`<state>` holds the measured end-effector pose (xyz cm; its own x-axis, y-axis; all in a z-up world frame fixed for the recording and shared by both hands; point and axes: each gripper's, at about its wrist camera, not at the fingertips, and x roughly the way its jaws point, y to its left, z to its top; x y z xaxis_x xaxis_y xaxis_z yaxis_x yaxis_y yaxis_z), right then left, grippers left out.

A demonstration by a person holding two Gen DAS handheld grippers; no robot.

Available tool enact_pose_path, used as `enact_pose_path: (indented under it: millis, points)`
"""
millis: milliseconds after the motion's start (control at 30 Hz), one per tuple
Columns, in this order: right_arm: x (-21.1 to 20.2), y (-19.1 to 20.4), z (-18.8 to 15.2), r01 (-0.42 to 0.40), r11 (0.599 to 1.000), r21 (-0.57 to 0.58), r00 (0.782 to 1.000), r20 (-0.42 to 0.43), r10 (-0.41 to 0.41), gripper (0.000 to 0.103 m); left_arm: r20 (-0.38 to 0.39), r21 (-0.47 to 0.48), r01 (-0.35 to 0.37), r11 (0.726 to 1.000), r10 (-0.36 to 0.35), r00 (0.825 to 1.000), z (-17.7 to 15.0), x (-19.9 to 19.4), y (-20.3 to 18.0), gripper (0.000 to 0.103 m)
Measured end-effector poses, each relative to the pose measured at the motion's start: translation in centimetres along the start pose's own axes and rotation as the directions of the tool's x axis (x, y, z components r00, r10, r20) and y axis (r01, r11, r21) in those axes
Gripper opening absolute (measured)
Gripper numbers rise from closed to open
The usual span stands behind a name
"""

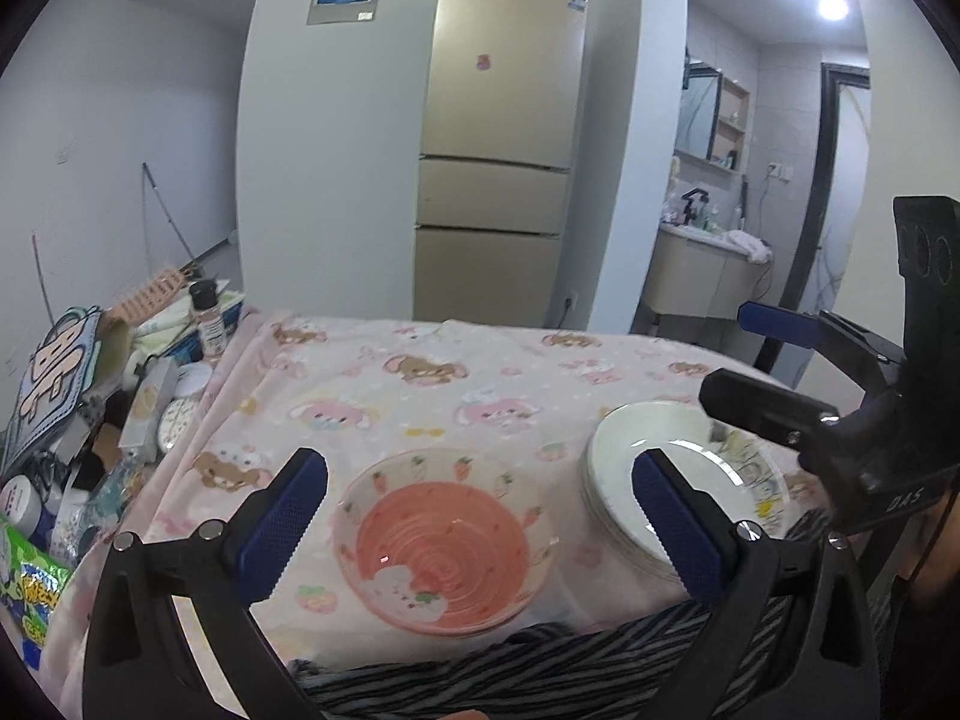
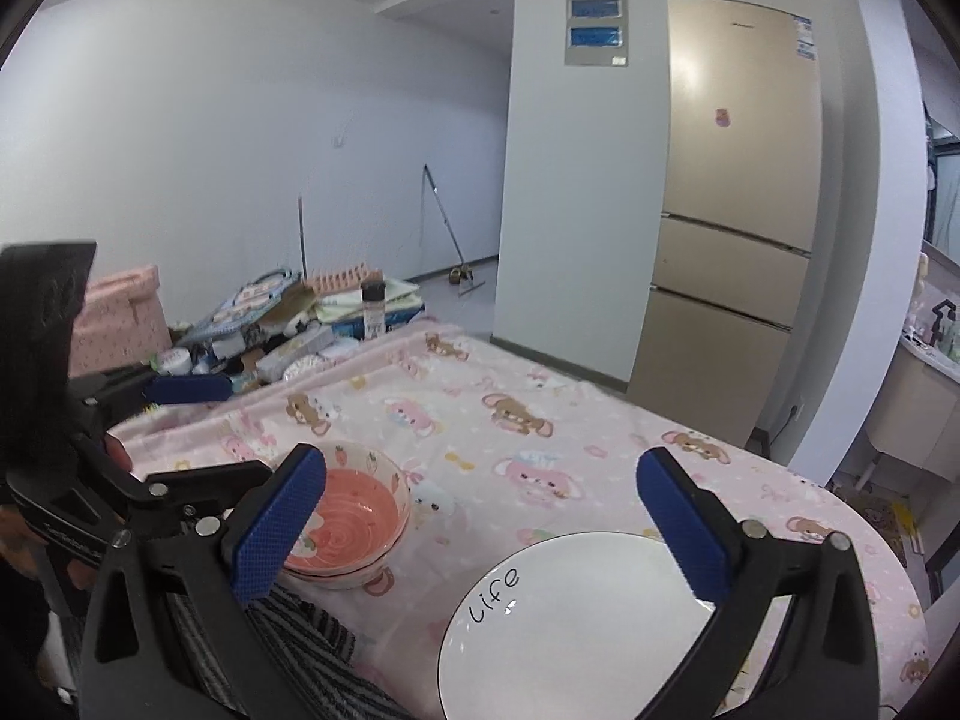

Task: Organize plates and bowls
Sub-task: 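Open both grippers and pull them back from the bowls, then move both grippers to the rim of the white striped bowl stack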

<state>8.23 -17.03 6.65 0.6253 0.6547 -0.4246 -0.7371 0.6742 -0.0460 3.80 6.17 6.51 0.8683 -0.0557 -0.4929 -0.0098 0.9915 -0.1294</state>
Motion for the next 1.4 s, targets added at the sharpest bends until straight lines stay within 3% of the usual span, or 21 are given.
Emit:
enact_pose_path:
  millis: [300, 700, 1000, 1400]
  points:
    - [-7.2, -1.1, 0.8, 0.074, 0.997, -0.008, 0.993, 0.097, -0.073, 0.103, 0.041, 0.027, 0.084, 0.996, -0.085, 0.996, 2.2, -1.3, -3.3, 0.103]
    - [-13.5, -4.2, -0.4, 0.206, 0.978, 0.018, 0.970, 0.125, -0.207, 0.103, 0.058, 0.100, 0.223, 0.970, -0.230, 0.972, 5.0, -2.5, -10.0, 0.103]
    - [-18.2, -6.9, -2.3, 0.266, 0.960, 0.086, 0.952, 0.131, -0.275, 0.103, 0.014, 0.198, 0.315, 0.928, -0.324, 0.946, 6.3, -1.9, -17.1, 0.103]
    - [-21.6, -10.9, -5.2, 0.348, 0.925, 0.155, 0.928, 0.083, -0.363, 0.103, -0.116, 0.342, 0.377, 0.861, -0.359, 0.926, 5.0, 2.0, -25.7, 0.103]
